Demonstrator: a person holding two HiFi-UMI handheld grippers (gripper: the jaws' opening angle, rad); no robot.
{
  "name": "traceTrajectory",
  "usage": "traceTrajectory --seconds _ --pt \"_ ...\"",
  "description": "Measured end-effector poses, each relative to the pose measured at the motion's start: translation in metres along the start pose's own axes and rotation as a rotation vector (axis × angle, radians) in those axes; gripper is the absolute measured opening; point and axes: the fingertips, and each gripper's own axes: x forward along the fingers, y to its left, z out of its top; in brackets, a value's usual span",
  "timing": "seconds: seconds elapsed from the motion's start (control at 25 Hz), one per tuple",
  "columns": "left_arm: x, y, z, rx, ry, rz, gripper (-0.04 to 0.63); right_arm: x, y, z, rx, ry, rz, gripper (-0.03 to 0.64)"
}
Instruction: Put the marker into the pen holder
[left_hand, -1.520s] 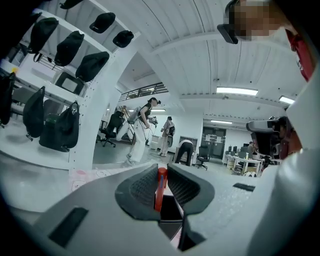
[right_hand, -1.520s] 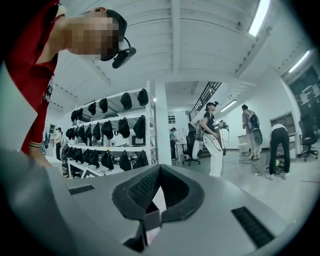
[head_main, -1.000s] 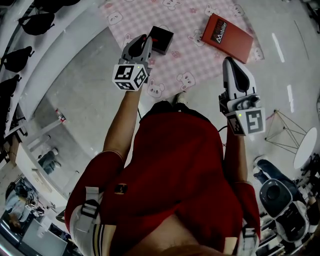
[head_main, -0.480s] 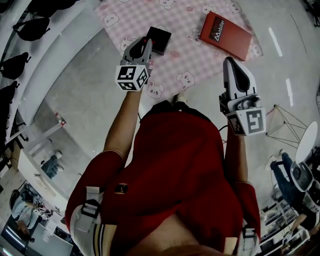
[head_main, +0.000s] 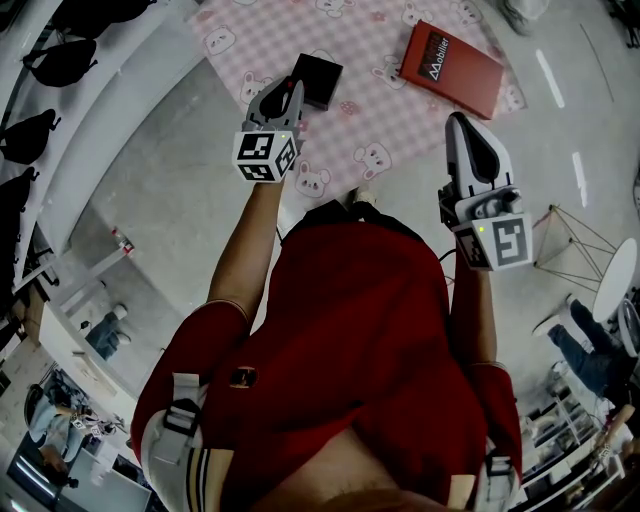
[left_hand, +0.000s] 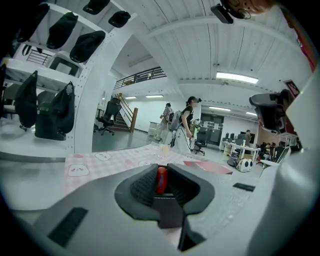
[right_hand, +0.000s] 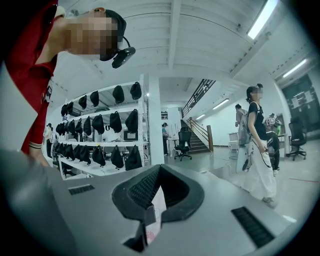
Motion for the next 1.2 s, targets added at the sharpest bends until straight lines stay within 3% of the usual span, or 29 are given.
traceTrajectory --seconds 0.68,1.2 --pt "-0.003 -0.003 -0.001 0.036 0.013 -0.033 0.071 0.0 0.003 -0.002 0.004 0.003 -0.002 -0.001" --pt "-0.038 -0.018 0.037 0.097 -0.075 -0.039 0.081 0.005 0.021 -0.007 0.013 -0.007 0.047 -0.002"
